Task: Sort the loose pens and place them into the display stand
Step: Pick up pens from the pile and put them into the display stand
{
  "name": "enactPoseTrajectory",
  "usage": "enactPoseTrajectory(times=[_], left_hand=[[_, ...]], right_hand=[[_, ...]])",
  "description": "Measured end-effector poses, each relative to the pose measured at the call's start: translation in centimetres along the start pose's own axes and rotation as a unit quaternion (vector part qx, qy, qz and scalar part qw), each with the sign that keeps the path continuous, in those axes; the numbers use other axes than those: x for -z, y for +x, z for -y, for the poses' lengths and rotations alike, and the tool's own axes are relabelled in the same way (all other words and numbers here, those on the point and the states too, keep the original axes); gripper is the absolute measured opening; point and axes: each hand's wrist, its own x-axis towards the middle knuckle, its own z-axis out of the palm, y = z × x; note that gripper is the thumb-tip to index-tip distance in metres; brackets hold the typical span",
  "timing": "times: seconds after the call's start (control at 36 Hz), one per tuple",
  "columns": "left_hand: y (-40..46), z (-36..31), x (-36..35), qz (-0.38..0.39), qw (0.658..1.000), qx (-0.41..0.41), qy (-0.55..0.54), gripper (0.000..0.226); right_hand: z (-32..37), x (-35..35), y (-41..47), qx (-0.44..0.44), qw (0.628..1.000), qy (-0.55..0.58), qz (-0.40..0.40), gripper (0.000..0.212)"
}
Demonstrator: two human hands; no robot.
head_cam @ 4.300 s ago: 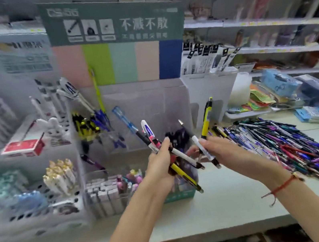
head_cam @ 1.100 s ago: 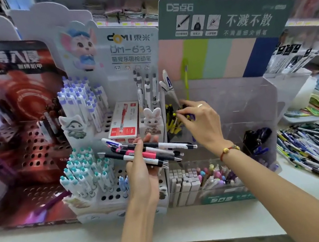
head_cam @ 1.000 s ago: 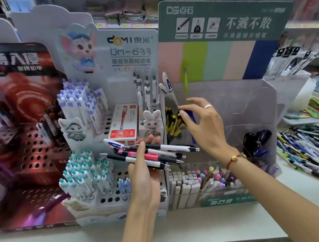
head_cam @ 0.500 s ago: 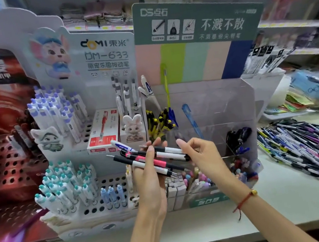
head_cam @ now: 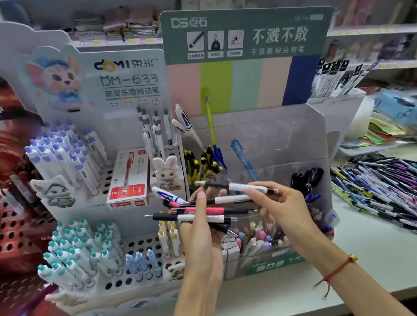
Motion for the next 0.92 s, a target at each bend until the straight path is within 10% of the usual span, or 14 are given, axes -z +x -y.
enactPoseTrajectory(times=[0.44,0.75,0.92], left_hand=[[0.1,-1.6,3.6,-0.029,0.999,-0.017,0.002,0.021],[-0.3,-0.6,5.5,-0.063,0.997,0.034,-0.001,0.021],[-0.4,-0.3,6.0,-0.049,0.998,0.044,0.018,0.019]], right_hand=[[-0.2,5.4,0.9,0.125,0.983,-0.120,-0.051,0.010],[-4.0,3.7,2.2,0.315,0.840,-0.441,-0.033,0.021],[-3.5,3.0,4.2,0.269,0.786,-0.548,0.094,0.021]])
